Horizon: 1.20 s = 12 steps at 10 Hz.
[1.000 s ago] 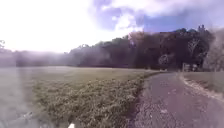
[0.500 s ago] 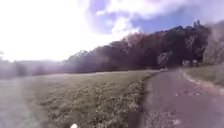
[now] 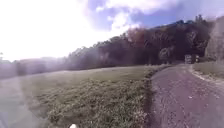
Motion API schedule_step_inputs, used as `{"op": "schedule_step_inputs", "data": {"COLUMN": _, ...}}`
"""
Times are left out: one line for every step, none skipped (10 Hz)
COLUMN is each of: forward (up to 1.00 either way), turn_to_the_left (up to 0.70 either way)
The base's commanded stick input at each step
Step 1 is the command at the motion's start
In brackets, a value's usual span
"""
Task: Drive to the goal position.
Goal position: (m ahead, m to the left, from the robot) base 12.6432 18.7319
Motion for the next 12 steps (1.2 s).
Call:
{"op": "schedule_step_inputs", "data": {"forward": 0.70, "turn_to_the_left": 0.00}}
{"op": "schedule_step_inputs", "data": {"forward": 0.70, "turn_to_the_left": 0.00}}
{"op": "schedule_step_inputs", "data": {"forward": 0.70, "turn_to_the_left": 0.00}}
{"op": "schedule_step_inputs", "data": {"forward": 0.70, "turn_to_the_left": 0.00}}
{"op": "schedule_step_inputs", "data": {"forward": 0.70, "turn_to_the_left": 0.00}}
{"op": "schedule_step_inputs", "data": {"forward": 0.70, "turn_to_the_left": 0.00}}
{"op": "schedule_step_inputs", "data": {"forward": 0.70, "turn_to_the_left": 0.00}}
{"op": "schedule_step_inputs", "data": {"forward": 0.70, "turn_to_the_left": 0.00}}
{"op": "schedule_step_inputs", "data": {"forward": 0.70, "turn_to_the_left": 0.00}}
{"op": "schedule_step_inputs", "data": {"forward": 0.70, "turn_to_the_left": 0.00}}
{"op": "schedule_step_inputs", "data": {"forward": 0.70, "turn_to_the_left": 0.00}}
{"op": "schedule_step_inputs", "data": {"forward": 0.70, "turn_to_the_left": 0.00}}
